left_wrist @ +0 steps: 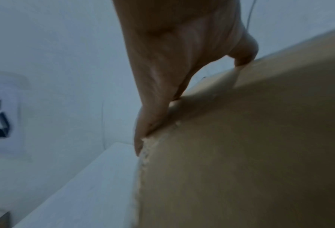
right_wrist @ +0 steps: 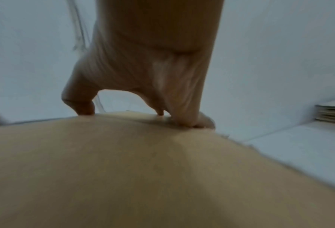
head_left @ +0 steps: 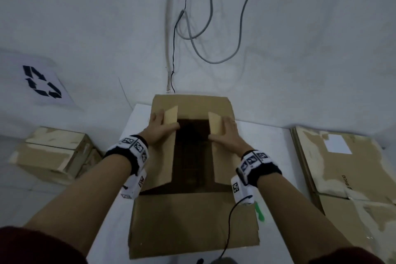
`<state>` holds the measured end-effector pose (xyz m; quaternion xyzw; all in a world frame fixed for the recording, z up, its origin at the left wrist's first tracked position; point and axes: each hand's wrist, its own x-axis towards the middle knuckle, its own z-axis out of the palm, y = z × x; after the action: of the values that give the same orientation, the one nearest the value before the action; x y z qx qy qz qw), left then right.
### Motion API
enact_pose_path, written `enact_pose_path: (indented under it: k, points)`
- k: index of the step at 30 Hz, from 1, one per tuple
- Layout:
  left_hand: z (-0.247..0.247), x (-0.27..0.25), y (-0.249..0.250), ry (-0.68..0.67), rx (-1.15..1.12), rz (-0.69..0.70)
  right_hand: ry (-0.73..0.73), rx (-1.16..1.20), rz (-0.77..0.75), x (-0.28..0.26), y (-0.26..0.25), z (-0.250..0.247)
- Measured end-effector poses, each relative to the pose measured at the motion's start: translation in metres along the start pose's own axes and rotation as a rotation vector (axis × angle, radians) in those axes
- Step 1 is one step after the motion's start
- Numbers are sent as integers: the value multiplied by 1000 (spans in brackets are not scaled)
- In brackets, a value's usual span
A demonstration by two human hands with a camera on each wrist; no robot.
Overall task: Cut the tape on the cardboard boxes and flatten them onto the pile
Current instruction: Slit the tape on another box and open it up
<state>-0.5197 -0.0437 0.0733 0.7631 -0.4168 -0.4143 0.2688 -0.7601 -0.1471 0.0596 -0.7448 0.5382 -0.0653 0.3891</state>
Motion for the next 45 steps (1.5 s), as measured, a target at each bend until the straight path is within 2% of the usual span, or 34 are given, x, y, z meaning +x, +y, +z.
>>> enact_pose_path:
  k: [3,4,6,7,9,11,13,14,16,18,20,22,24,25,27,29,31,33,36,38,39,41,42,45]
  points:
    - [-31,-26,-3,-63,-372,-53,-73,426,-49,-26,5,-35]
    - [-43,-36,-5,-70,-421,-58,-69,501,-38,-35,7,-48]
    - [-65,-56,-12,28,-424,-25,56,505,-29,-57,21,-74]
    - [-73,-64,-20,130,-351,-22,137,455,-38,-65,35,-87]
    - [-89,-68,-42,283,-21,-39,215,263,-28,-76,67,-104]
    - [-90,-76,-63,317,354,-121,199,66,78,-86,94,-98]
    - [-72,-86,-81,338,606,-184,222,-81,194,-94,106,-73]
    - [-57,-91,-89,351,698,-166,259,-173,188,-99,109,-57]
    - [-27,-98,-100,366,737,-110,302,-242,50,-110,110,-27]
    - [1,-103,-105,342,587,-116,283,-34,-33,-125,103,1]
    - [26,-110,-103,196,192,-156,195,212,30,-137,95,25]
    - [46,-113,-107,146,-96,-154,143,300,30,-143,91,39]
    - [53,-112,-113,185,-188,-171,148,261,-41,-147,87,41]
    - [53,-111,-115,197,-208,-178,132,213,-92,-151,85,38]
    - [51,-111,-117,196,-236,-201,-9,126,-142,-161,88,32]
    - [51,-112,-117,209,-261,-199,-118,-64,-173,-171,92,33]
    - [54,-114,-116,235,-267,-175,-38,-411,-256,-174,97,37]
    - [57,-115,-117,246,-273,-156,39,-620,-332,-173,94,41]
    - [56,-126,-114,203,-456,-139,50,-608,-315,-177,77,47]
    - [52,-133,-116,294,-620,-144,75,-585,-333,-180,69,48]
    - [49,-137,-119,393,-606,-135,83,-562,-340,-182,64,45]
    - [39,-138,-133,628,-351,-180,97,-491,-382,-181,51,33]
    - [34,-137,-138,693,-238,-219,98,-457,-408,-180,42,26]
    - [30,-131,-146,617,-288,-321,69,-348,-402,-177,14,7]
